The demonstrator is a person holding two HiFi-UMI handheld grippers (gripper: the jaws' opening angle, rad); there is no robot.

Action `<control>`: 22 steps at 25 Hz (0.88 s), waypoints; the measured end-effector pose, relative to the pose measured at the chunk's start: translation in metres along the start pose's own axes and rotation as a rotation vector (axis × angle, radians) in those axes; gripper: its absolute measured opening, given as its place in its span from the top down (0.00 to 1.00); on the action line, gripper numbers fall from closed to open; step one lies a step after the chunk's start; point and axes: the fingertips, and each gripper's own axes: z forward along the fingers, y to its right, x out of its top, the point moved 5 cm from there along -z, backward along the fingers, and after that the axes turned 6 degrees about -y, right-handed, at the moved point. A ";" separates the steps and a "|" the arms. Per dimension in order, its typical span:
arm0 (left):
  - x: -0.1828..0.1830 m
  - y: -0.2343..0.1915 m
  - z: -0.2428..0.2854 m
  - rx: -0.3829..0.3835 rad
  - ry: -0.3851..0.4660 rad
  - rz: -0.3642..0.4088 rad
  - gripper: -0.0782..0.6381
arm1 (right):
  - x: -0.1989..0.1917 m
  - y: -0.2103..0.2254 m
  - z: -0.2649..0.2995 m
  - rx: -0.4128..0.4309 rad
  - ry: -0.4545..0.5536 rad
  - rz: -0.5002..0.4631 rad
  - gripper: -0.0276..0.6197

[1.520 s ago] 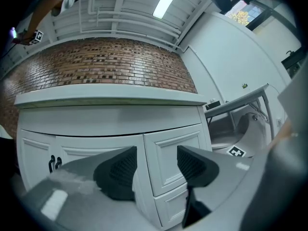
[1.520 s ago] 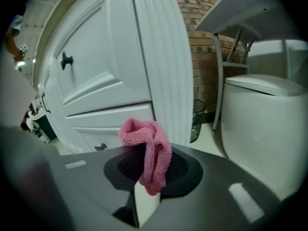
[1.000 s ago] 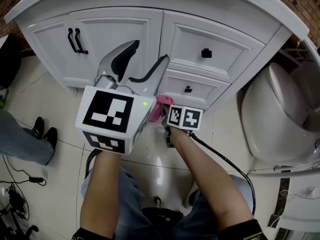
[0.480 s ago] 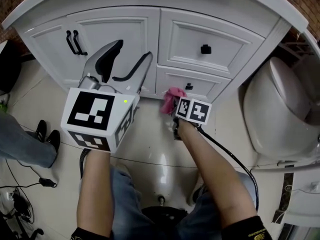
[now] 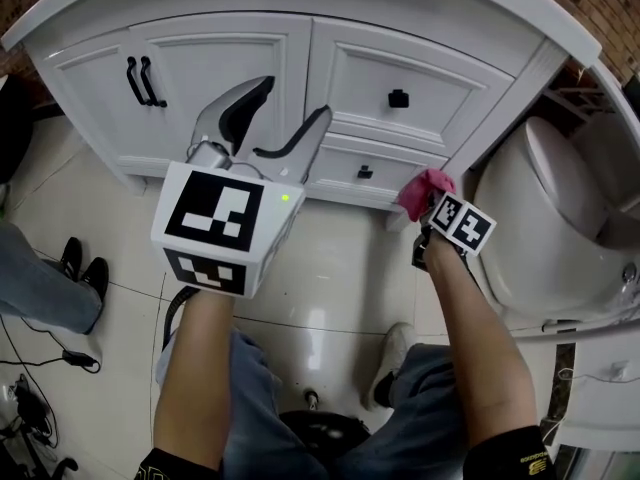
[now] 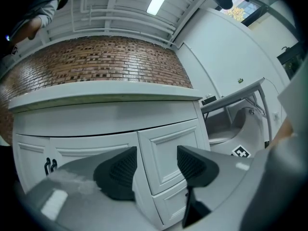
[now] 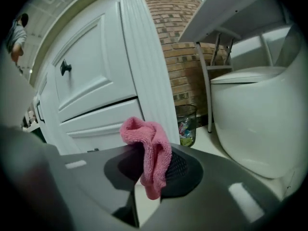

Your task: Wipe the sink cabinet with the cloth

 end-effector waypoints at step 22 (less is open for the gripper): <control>-0.022 -0.037 -0.017 0.080 -0.087 0.037 0.53 | -0.117 -0.218 0.091 0.240 -0.214 -0.319 0.84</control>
